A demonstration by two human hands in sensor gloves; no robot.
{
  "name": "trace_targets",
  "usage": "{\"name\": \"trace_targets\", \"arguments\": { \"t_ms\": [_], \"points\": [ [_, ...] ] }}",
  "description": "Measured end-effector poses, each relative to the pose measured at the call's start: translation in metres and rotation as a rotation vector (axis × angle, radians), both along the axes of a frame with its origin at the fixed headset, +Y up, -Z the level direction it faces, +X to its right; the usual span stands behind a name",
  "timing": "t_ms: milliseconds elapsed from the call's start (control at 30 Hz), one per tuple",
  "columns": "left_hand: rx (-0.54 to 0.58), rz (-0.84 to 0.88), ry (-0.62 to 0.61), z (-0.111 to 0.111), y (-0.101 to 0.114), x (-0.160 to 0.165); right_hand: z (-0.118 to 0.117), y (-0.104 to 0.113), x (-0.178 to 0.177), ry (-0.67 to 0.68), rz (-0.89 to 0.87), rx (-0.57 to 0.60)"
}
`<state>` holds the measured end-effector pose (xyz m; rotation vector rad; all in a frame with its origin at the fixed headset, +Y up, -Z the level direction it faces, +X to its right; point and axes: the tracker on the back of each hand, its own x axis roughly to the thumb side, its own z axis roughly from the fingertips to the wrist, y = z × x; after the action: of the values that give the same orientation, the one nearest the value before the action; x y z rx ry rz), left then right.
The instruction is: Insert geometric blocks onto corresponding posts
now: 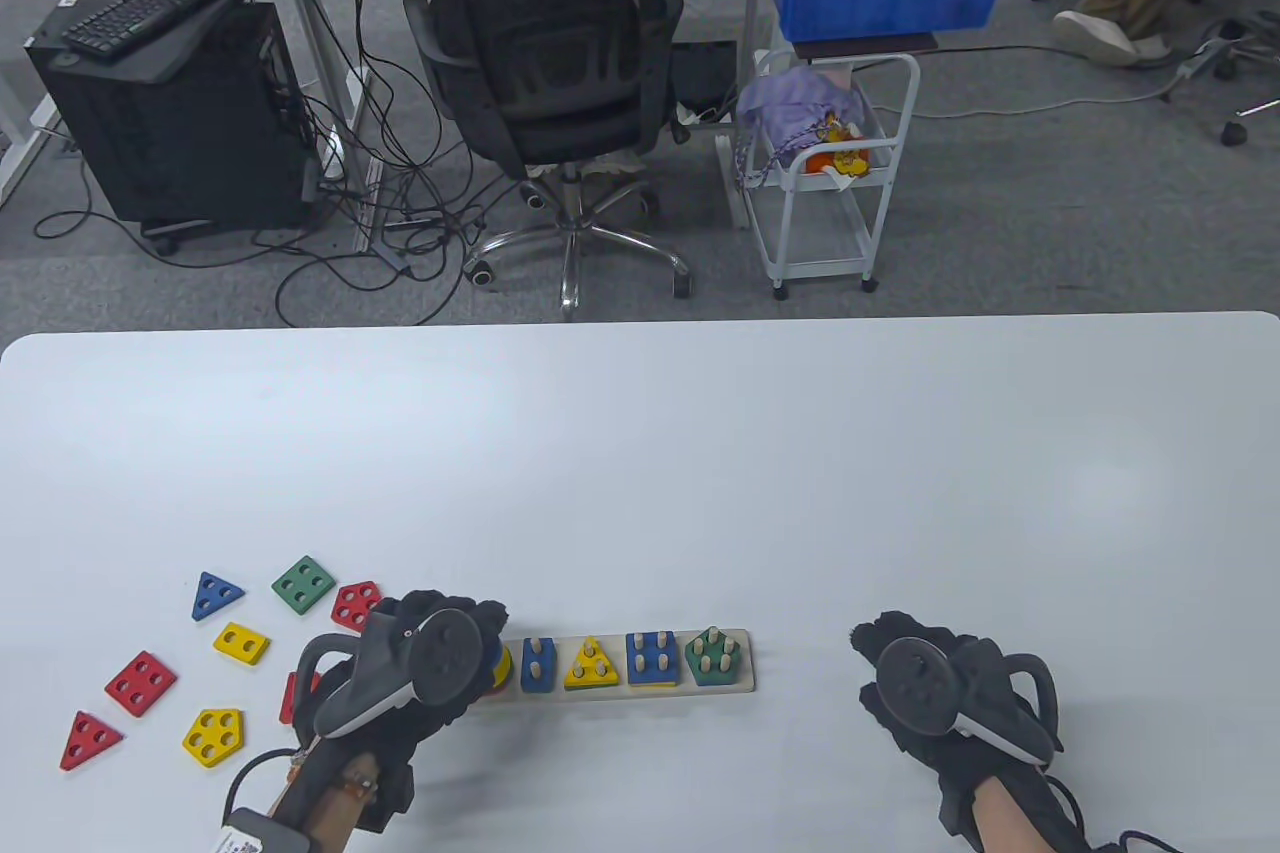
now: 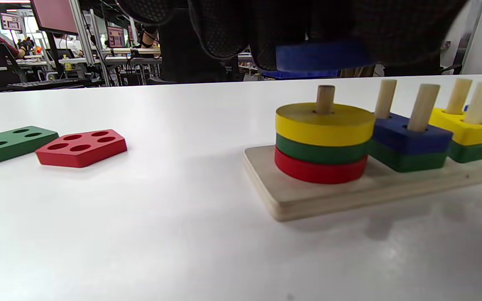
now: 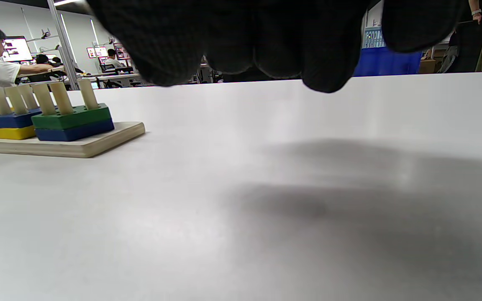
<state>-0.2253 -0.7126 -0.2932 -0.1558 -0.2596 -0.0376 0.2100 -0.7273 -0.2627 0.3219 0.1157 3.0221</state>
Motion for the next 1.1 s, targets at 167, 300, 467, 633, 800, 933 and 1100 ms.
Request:
{"name": "trace_targets", "arguments": {
  "t_ms": [167,300,467,633,800,933,1100],
  "points": [
    [0.015,-0.032,-0.003,0.001,-0.004,0.004,0.000,0.000,0.000,0.001,0.000,-0.005],
    [0.031,-0.046,0.004,0.001,-0.005,0.004,0.000,0.000,0.000,0.001,0.001,-0.011],
    [0.054,-0.062,0.012,0.002,-0.006,0.006,0.000,-0.001,0.000,0.003,0.000,-0.016],
    [0.033,-0.065,0.034,0.000,-0.004,0.001,0.000,-0.001,0.000,0.000,0.003,-0.019],
    [0.051,0.077,0.169,-0.010,0.011,-0.032,0.000,0.000,0.001,-0.004,-0.003,-0.016],
    [0.089,0.159,0.299,-0.016,0.017,-0.076,-0.001,-0.001,0.002,-0.008,-0.006,-0.020],
    [0.061,0.124,0.425,-0.021,0.014,-0.107,-0.001,-0.002,0.002,-0.012,-0.004,-0.024]
  ]
}}
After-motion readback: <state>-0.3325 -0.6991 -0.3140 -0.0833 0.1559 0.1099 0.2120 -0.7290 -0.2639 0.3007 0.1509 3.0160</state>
